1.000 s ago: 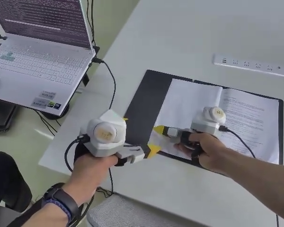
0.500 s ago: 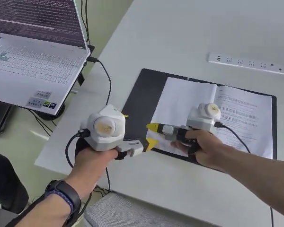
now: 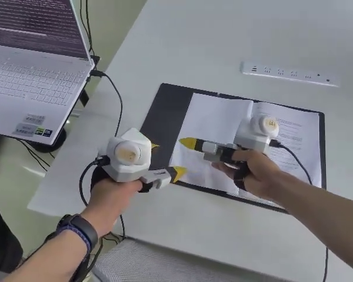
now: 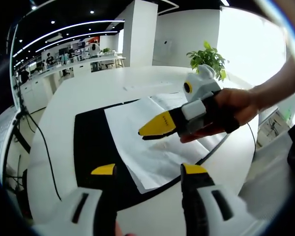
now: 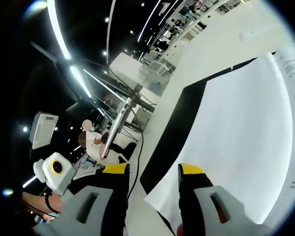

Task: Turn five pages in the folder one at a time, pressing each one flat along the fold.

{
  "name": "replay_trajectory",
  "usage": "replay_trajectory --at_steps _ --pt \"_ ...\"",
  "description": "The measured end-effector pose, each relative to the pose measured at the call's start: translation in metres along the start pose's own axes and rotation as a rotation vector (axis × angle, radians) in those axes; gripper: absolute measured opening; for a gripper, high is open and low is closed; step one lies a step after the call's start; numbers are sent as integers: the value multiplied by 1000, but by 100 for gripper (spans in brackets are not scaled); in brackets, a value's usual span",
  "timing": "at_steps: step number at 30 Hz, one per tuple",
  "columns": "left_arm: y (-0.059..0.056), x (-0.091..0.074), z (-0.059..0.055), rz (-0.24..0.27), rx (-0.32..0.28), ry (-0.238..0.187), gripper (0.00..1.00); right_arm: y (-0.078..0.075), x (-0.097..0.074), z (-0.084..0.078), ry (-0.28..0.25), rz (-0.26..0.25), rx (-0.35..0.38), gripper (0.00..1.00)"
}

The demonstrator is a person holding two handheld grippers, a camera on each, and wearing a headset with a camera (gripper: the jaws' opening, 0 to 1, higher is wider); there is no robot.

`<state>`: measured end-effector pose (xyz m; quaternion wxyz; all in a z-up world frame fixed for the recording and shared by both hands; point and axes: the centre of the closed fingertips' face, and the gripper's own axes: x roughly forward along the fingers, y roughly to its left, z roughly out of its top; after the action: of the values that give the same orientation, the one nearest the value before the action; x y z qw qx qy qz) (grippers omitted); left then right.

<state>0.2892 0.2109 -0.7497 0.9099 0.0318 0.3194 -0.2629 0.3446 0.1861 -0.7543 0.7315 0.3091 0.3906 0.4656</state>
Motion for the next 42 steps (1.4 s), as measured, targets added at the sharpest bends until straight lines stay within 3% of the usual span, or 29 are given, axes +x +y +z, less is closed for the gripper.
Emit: replay_trajectory --at_steps 10,16,22,25,28,37,42 --pt "-6 24 -8 -20 26 29 36 -13 -28 15 -59 -36 -14 38" --pt "-7 37 -26 -26 39 77 30 -16 -42 14 -65 -47 -23 38" --pt "-8 41 -36 -31 48 104 20 -22 -53 13 -76 -63 -20 38" --pt "-10 42 -43 -30 93 133 19 -27 -57 12 -75 -71 -17 38" --pt "-7 45 -50 -27 97 140 16 -30 -60 11 -78 -75 -11 37" --pt "-2 46 -48 -2 107 138 13 -42 -70 10 -76 -94 -16 34" --pt "-2 47 -49 -1 101 138 14 -51 -74 23 -85 -107 -28 33"
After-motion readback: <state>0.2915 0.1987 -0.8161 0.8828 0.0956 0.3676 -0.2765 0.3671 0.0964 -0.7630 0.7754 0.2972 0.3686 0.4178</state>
